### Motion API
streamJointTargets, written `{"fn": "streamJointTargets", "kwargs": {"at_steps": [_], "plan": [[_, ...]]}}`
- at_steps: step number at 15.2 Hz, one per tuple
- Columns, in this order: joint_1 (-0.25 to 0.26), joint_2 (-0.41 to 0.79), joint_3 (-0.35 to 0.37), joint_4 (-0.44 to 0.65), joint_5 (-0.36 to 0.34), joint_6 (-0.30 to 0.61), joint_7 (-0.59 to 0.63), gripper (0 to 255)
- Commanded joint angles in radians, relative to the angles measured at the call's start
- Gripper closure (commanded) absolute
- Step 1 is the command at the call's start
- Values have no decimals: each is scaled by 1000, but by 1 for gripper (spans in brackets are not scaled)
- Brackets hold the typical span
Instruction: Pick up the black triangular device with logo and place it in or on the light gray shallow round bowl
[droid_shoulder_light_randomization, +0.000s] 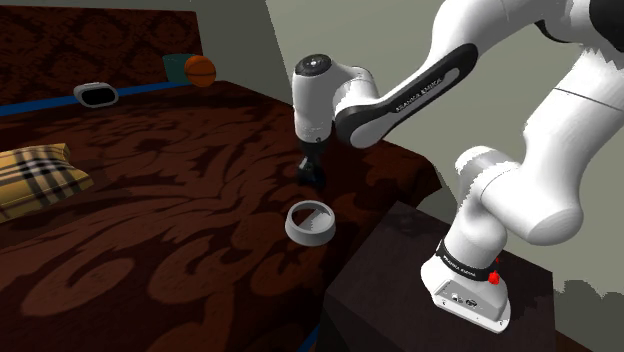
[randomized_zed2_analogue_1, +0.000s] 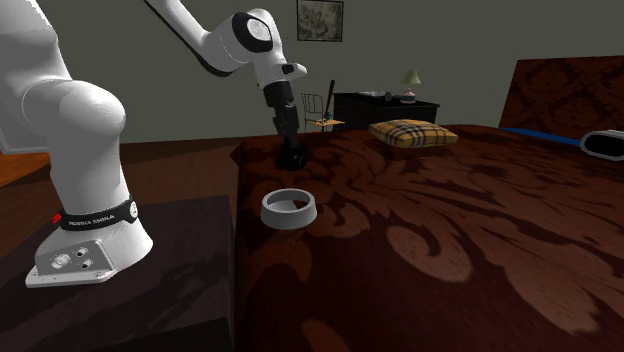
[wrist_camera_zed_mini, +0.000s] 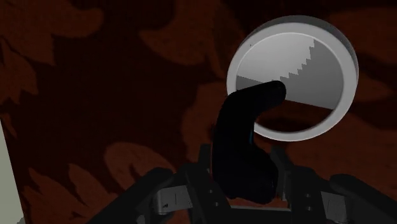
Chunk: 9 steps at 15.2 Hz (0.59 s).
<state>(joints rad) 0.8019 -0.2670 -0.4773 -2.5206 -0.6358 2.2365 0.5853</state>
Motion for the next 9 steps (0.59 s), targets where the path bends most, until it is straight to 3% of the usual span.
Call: {"fn": "streamJointTargets", "kwargs": {"at_steps": [1, 9], "plan": [[19, -52, 46, -47, -1, -34, 65, 255], [13, 39, 26, -86, -31, 91, 109, 255]]}}
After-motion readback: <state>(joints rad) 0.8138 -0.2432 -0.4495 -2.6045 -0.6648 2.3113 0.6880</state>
